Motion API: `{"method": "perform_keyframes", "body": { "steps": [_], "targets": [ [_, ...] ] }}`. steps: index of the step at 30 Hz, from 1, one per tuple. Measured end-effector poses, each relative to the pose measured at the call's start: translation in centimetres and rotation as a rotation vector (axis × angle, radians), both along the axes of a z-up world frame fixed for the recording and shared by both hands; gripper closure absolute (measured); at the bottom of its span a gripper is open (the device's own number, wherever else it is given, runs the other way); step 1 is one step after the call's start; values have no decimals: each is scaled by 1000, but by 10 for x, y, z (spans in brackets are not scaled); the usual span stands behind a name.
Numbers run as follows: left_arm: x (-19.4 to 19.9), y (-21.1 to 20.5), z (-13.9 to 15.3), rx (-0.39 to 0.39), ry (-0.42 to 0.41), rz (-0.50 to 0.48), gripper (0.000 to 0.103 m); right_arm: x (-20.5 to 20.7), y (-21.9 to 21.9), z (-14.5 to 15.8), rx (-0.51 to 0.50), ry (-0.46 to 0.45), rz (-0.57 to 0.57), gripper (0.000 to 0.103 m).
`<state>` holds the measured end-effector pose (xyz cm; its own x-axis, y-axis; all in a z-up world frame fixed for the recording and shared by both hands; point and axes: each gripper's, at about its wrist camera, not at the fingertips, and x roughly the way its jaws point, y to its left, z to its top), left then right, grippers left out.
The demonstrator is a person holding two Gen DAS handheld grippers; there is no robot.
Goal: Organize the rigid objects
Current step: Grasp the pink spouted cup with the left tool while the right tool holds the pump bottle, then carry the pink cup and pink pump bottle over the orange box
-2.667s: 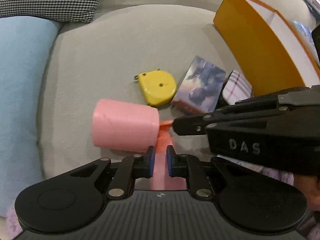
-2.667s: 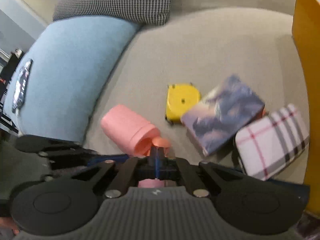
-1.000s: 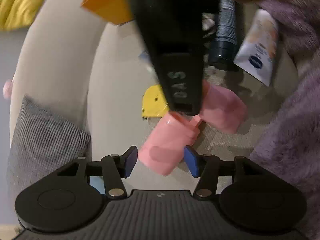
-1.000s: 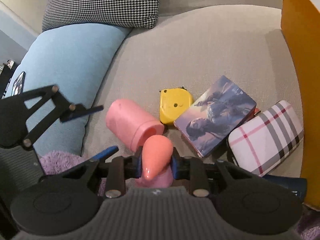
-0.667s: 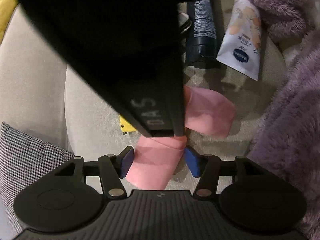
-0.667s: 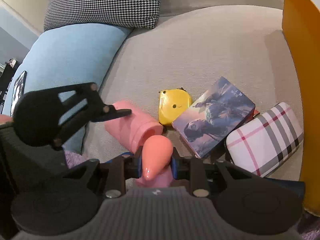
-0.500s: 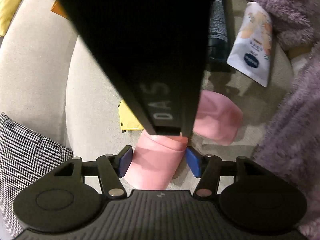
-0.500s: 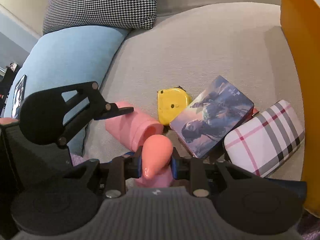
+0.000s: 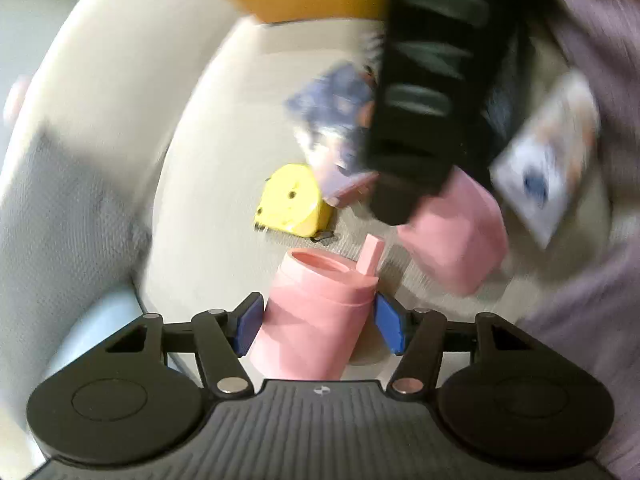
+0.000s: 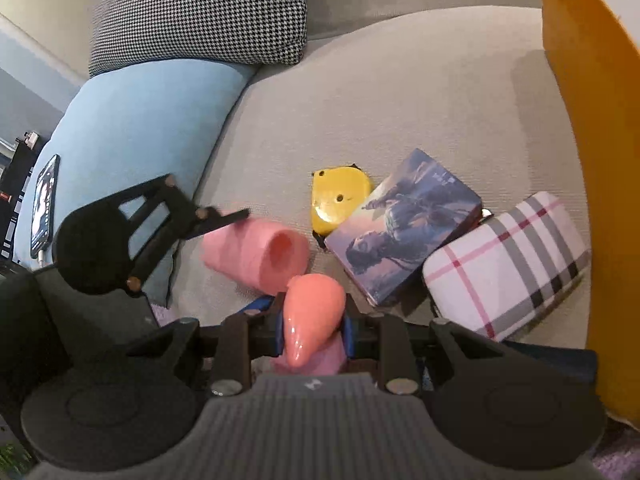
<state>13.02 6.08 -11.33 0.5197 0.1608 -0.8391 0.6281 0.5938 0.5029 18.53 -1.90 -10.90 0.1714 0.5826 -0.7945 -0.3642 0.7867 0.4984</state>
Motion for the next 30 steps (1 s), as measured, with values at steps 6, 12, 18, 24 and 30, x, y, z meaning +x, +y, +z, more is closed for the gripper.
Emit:
{"method": "perform_keyframes", "body": {
  "steps": [6,12,18,24,30],
  "targets": [
    [-7,12,45,-345,-38,330,34,-10,-16,17,-7,-49,-13,76],
    [-22,14,91,-623,-90,481,34,-24,-39,50,0,-135,-19,76],
    [-24,-12,132,-752,-169,399,34,-34,-85,93,2,-237,-69,76],
    [0,-69,152,-842,-183,260,34,-34,-155,131,-51,-343,-153,76],
    [37,-122,136,-937,-96,208,34,-16,-222,140,-202,-409,-212,76]
  ]
}}
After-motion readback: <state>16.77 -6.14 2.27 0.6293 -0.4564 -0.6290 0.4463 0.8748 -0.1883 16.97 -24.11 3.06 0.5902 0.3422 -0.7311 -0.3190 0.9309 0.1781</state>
